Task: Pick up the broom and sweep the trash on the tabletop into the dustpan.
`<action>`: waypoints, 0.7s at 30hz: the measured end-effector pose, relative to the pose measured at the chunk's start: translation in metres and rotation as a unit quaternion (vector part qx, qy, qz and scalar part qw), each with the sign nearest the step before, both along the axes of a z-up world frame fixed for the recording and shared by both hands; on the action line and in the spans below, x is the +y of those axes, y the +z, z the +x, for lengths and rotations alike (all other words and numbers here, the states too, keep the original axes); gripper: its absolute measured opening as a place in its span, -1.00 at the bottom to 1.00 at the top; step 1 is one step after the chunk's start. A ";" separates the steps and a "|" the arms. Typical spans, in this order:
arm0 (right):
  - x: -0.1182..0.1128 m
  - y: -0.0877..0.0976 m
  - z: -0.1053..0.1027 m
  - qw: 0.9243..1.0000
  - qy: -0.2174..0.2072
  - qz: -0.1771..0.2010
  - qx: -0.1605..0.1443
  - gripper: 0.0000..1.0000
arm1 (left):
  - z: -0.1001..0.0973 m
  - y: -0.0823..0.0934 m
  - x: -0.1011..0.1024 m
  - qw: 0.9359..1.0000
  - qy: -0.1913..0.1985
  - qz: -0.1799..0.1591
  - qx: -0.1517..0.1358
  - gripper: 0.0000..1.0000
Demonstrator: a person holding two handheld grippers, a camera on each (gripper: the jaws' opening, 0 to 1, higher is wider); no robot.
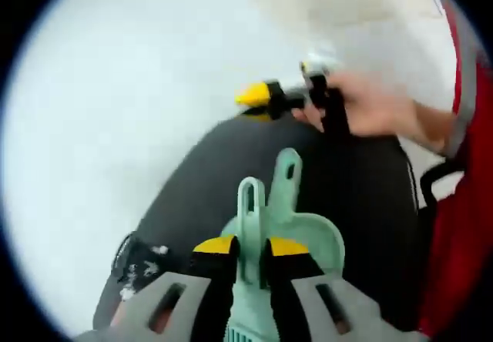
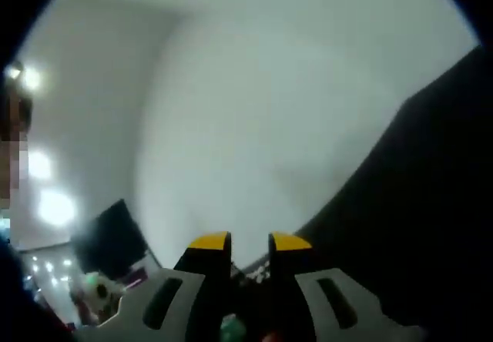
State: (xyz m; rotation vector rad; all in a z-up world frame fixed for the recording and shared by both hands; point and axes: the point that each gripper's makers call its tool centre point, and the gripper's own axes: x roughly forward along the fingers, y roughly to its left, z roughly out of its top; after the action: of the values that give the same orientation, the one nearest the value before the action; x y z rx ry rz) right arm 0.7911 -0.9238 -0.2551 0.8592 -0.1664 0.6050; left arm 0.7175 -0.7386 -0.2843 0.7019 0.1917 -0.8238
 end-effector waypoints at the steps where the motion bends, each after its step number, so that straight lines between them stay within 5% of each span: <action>1: 0.000 0.000 0.000 1.000 0.000 -0.001 0.001 -0.57 | -0.001 0.008 0.008 1.000 0.008 -0.012 -0.005 -0.77; 7: 0.001 -0.001 0.000 1.000 0.000 -0.002 0.004 -0.57 | -0.002 0.044 0.067 0.995 0.080 -0.042 -0.049 -0.90; 14: 0.002 -0.003 -0.002 1.000 0.000 0.000 0.008 -0.57 | 0.001 0.054 0.123 0.975 0.133 -0.179 0.001 -0.89; 21: 0.000 -0.005 0.000 1.000 -0.001 0.002 0.012 -0.57 | 0.012 0.056 0.149 0.959 0.165 -0.233 0.003 -0.84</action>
State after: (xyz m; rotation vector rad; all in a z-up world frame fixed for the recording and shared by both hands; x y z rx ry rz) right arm 0.7914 -0.9237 -0.2599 0.8693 -0.1455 0.5922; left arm 0.7292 -0.5892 -0.2288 0.2134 0.1083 -0.5210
